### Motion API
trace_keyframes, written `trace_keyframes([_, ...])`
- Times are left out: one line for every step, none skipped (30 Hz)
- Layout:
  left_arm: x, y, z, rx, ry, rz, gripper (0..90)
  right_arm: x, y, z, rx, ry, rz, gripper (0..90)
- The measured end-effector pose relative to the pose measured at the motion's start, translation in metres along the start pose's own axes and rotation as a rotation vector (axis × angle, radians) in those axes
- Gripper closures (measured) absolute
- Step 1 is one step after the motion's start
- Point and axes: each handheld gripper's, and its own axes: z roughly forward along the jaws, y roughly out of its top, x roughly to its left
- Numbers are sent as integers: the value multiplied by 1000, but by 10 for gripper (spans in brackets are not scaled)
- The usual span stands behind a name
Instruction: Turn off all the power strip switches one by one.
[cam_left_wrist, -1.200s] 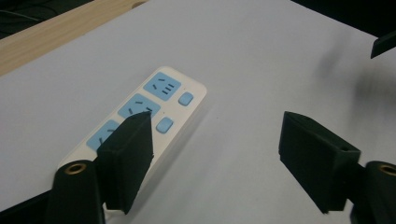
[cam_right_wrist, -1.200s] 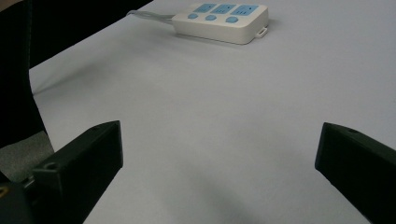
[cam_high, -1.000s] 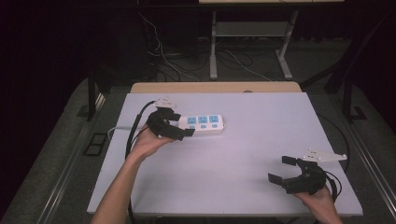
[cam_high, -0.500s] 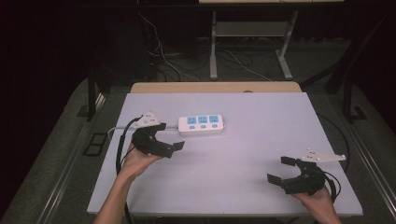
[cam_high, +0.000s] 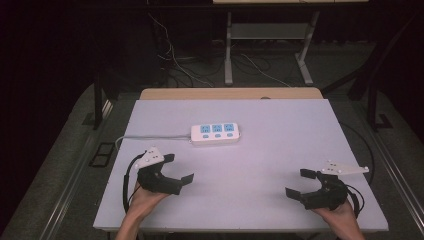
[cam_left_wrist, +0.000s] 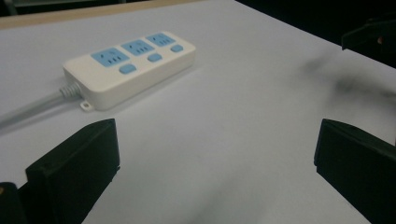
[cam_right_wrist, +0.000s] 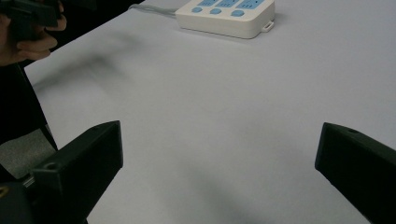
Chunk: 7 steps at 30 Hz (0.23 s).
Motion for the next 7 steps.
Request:
trace_keyframes([-1,-2,0,1,0,-3,0,0,0,0,1,0,-1,7])
trace_keyframes([-1,-4,0,3,-4,-4,0,1,0,0,2,0,-1,7])
trace_keyframes([-2,-7,0,1,-4,-4,0,1,-1,0,3,-1,-2,7])
trace_keyframes([-3,-9,0,3,-6,-4,0,1,-1,0,6,0,-2,7])
trace_keyframes([-3,-11,1,6,-9,-7,0,2,-1,0,9,-1,-3,7])
trace_keyframes([-3,-13,2,15,-13,-5,0,2,-2,0,9,0,-5,7])
trace_keyframes([-4,-15,3,24,-14,-1,0,3,-2,-1,10,1,-3,7])
